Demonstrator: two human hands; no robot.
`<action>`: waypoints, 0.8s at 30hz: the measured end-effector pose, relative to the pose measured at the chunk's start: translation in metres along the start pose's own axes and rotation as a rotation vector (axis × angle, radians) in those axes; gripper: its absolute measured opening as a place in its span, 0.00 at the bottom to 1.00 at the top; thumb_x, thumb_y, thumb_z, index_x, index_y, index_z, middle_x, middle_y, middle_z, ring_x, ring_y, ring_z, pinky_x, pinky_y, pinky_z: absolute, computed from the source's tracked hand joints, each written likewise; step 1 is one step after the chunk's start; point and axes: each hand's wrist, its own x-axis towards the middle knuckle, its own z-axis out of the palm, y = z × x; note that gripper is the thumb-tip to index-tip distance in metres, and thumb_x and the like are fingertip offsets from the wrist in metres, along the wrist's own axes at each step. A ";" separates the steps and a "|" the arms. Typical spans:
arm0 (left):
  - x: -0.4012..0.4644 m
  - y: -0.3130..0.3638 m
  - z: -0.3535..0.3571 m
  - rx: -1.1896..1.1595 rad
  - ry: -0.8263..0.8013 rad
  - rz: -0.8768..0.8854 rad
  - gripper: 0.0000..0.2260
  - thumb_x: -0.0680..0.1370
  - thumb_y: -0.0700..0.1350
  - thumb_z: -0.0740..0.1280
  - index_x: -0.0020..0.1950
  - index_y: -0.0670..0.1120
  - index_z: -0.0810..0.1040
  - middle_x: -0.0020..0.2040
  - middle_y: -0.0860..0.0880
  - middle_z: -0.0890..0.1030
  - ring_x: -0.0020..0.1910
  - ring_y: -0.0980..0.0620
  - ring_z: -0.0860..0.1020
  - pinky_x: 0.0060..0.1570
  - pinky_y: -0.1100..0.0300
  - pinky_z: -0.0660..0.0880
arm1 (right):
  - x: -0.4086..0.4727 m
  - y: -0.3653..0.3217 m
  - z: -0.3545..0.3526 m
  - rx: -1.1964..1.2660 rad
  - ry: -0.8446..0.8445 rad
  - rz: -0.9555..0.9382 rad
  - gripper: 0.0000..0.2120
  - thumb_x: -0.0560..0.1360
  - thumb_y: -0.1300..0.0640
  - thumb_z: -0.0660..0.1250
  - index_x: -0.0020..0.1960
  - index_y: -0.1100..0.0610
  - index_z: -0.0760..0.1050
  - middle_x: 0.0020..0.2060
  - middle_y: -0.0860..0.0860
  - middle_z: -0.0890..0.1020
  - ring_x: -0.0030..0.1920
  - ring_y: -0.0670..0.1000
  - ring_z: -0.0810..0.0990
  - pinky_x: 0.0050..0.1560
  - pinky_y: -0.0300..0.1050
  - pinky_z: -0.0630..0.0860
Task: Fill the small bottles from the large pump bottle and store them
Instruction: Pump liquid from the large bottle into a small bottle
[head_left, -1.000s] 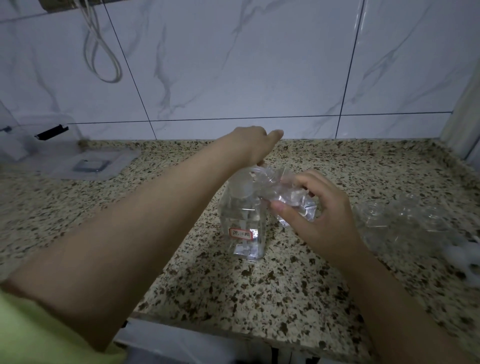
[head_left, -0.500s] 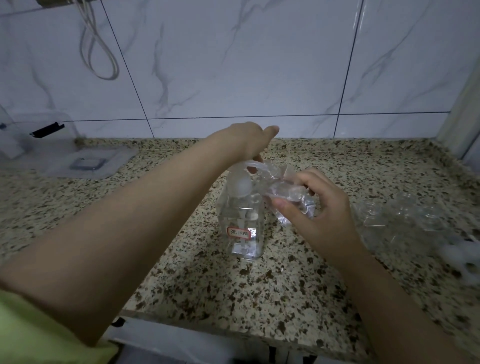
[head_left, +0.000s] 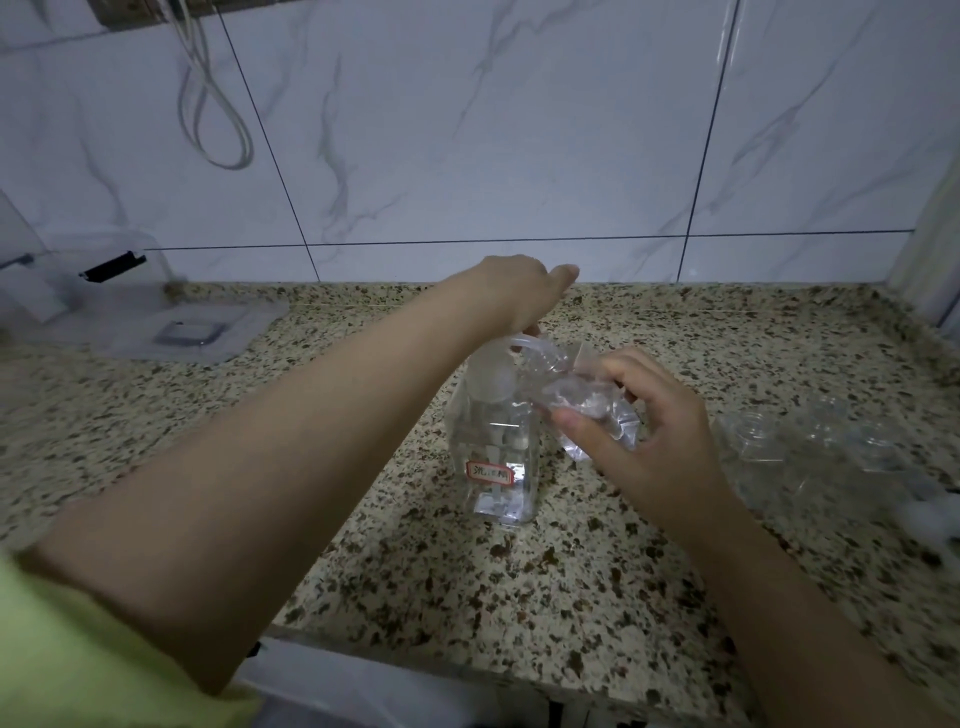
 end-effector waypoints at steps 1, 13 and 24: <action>0.000 0.000 0.000 -0.003 -0.012 -0.009 0.28 0.84 0.62 0.47 0.68 0.45 0.75 0.57 0.46 0.84 0.59 0.45 0.78 0.57 0.51 0.69 | 0.000 0.000 0.000 0.000 -0.004 -0.003 0.18 0.75 0.47 0.72 0.58 0.59 0.81 0.49 0.46 0.82 0.52 0.47 0.81 0.54 0.50 0.79; 0.000 -0.002 0.001 -0.003 -0.005 -0.020 0.29 0.83 0.63 0.46 0.66 0.46 0.76 0.55 0.46 0.83 0.57 0.44 0.78 0.58 0.51 0.71 | 0.001 0.001 0.001 -0.002 0.014 -0.023 0.18 0.75 0.47 0.72 0.56 0.61 0.81 0.48 0.48 0.82 0.50 0.49 0.81 0.52 0.50 0.78; 0.000 -0.001 0.003 -0.033 -0.041 -0.017 0.28 0.84 0.62 0.47 0.66 0.46 0.77 0.58 0.46 0.83 0.59 0.45 0.77 0.57 0.51 0.69 | 0.000 0.001 0.001 0.007 0.001 -0.015 0.17 0.75 0.48 0.72 0.59 0.58 0.80 0.50 0.46 0.82 0.53 0.44 0.80 0.56 0.39 0.77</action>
